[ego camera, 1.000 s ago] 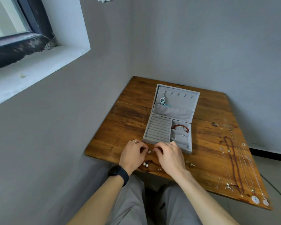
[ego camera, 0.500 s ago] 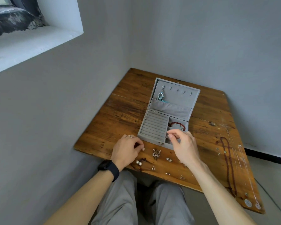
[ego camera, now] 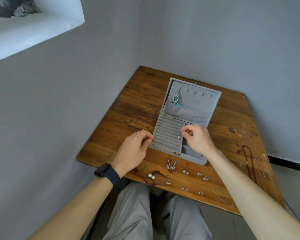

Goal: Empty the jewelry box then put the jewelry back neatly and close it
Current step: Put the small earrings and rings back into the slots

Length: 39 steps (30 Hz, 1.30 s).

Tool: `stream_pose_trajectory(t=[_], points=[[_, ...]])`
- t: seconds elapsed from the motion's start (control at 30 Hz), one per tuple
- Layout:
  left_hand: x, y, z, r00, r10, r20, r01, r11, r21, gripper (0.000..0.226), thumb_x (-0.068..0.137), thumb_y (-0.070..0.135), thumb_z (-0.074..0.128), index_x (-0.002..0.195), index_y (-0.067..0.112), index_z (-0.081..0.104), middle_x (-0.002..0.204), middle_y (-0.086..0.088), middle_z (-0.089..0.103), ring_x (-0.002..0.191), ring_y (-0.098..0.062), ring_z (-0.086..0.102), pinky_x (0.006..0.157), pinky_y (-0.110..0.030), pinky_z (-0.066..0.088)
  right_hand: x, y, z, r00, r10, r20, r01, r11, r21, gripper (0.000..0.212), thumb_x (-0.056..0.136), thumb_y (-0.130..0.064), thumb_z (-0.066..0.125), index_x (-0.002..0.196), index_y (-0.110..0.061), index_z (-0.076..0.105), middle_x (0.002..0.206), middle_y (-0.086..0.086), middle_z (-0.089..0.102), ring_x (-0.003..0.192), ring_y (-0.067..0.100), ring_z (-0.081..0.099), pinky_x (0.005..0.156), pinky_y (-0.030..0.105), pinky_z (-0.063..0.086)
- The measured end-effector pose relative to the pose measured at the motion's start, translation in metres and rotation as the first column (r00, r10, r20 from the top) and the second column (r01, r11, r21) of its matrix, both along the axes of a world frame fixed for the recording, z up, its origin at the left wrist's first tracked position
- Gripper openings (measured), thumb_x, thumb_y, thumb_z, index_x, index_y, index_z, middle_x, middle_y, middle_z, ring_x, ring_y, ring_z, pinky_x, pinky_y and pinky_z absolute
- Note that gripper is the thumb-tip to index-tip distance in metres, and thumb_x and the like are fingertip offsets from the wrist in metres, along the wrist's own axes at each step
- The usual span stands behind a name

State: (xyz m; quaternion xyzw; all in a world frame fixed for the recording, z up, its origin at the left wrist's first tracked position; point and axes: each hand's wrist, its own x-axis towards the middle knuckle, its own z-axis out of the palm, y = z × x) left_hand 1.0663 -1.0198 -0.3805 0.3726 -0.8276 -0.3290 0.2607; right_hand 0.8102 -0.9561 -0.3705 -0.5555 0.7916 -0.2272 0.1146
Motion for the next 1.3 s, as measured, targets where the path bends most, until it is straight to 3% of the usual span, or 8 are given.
stream_pose_trajectory(t=[0.17, 0.43, 0.53, 0.7, 0.9, 1.0, 1.13, 1.3], points=[[0.000, -0.010, 0.001, 1.000, 0.009, -0.008, -0.009, 1.000, 0.009, 0.016, 0.099, 0.025, 0.059, 0.112, 0.029, 0.066, 0.106, 0.015, 0.065, 0.098, 0.003, 0.058, 0.083, -0.009, 0.046, -0.015, -0.029, 0.004, 0.996, -0.003, -0.089, 0.013, 0.994, 0.112, 0.016, 0.098, -0.022, 0.059, 0.107, -0.021, 0.072, 0.109, 0.002, 0.065, 0.102, 0.019, 0.061, 0.092, 0.034, 0.050], [0.003, -0.009, -0.003, 0.999, 0.023, -0.027, -0.023, 0.999, 0.028, 0.018, 0.098, 0.027, 0.060, 0.114, 0.030, 0.068, 0.108, 0.015, 0.066, 0.098, 0.004, 0.059, 0.086, -0.015, 0.050, -0.021, -0.054, 0.017, 0.993, -0.010, -0.121, 0.042, 0.963, 0.268, 0.015, 0.095, -0.022, 0.061, 0.100, -0.024, 0.075, 0.104, -0.002, 0.072, 0.097, 0.019, 0.065, 0.085, 0.035, 0.055], [0.003, -0.009, -0.003, 0.999, 0.023, -0.035, -0.023, 0.999, 0.028, 0.018, 0.098, 0.027, 0.061, 0.114, 0.030, 0.068, 0.107, 0.015, 0.066, 0.098, 0.005, 0.059, 0.084, -0.011, 0.048, -0.020, -0.059, 0.019, 0.990, -0.045, -0.131, 0.081, 0.954, 0.289, 0.015, 0.094, -0.022, 0.061, 0.094, -0.029, 0.074, 0.102, -0.003, 0.071, 0.094, 0.018, 0.064, 0.082, 0.034, 0.056], [0.002, -0.008, -0.001, 0.999, 0.016, -0.036, -0.016, 1.000, 0.014, 0.018, 0.097, 0.027, 0.061, 0.114, 0.029, 0.068, 0.106, 0.015, 0.067, 0.097, 0.003, 0.060, 0.082, -0.009, 0.047, -0.015, -0.061, 0.013, 0.978, -0.151, -0.143, 0.179, 0.960, 0.213, 0.013, 0.089, -0.024, 0.070, 0.102, -0.028, 0.072, 0.106, 0.002, 0.070, 0.098, 0.024, 0.065, 0.086, 0.041, 0.058], [-0.005, -0.008, 0.003, 0.999, 0.008, -0.031, -0.008, 1.000, 0.020, 0.018, 0.097, 0.028, 0.061, 0.113, 0.032, 0.068, 0.105, 0.018, 0.067, 0.097, 0.005, 0.059, 0.082, -0.008, 0.047, -0.005, -0.062, 0.006, 0.953, -0.189, -0.237, 0.236, 0.954, 0.185, 0.012, 0.092, -0.021, 0.067, 0.103, -0.025, 0.069, 0.106, 0.006, 0.069, 0.099, 0.027, 0.064, 0.076, 0.033, 0.053], [-0.013, -0.008, 0.008, 1.000, -0.008, -0.022, 0.008, 1.000, 0.011, 0.018, 0.097, 0.028, 0.062, 0.113, 0.031, 0.069, 0.105, 0.018, 0.067, 0.097, 0.005, 0.060, 0.085, -0.013, 0.050, -0.007, -0.055, 0.006, 0.964, -0.201, -0.175, 0.229, 0.961, 0.157, 0.008, 0.095, -0.027, 0.064, 0.103, -0.026, 0.065, 0.107, 0.005, 0.070, 0.096, 0.024, 0.064, 0.074, 0.032, 0.051], [-0.027, -0.015, 0.013, 0.998, -0.062, 0.013, 0.062, 0.998, -0.012, 0.016, 0.097, 0.027, 0.063, 0.111, 0.030, 0.069, 0.102, 0.017, 0.069, 0.097, 0.003, 0.063, 0.085, -0.024, 0.056, -0.016, -0.016, 0.008, 0.958, -0.282, -0.059, 0.282, 0.959, -0.013, 0.025, 0.096, -0.036, 0.057, 0.115, -0.021, 0.063, 0.111, -0.001, 0.069, 0.102, 0.026, 0.064, 0.080, 0.031, 0.049], [-0.060, -0.024, 0.019, 0.982, -0.112, 0.154, 0.113, 0.994, 0.003, 0.012, 0.098, 0.031, 0.060, 0.107, 0.032, 0.069, 0.097, 0.016, 0.069, 0.093, 0.000, 0.063, 0.081, -0.031, 0.058, -0.024, 0.036, -0.021, 0.906, -0.378, -0.192, 0.362, 0.925, -0.116, 0.039, 0.092, -0.033, 0.062, 0.126, -0.015, 0.058, 0.123, 0.010, 0.060, 0.112, 0.030, 0.051, 0.091, 0.041, 0.046]])
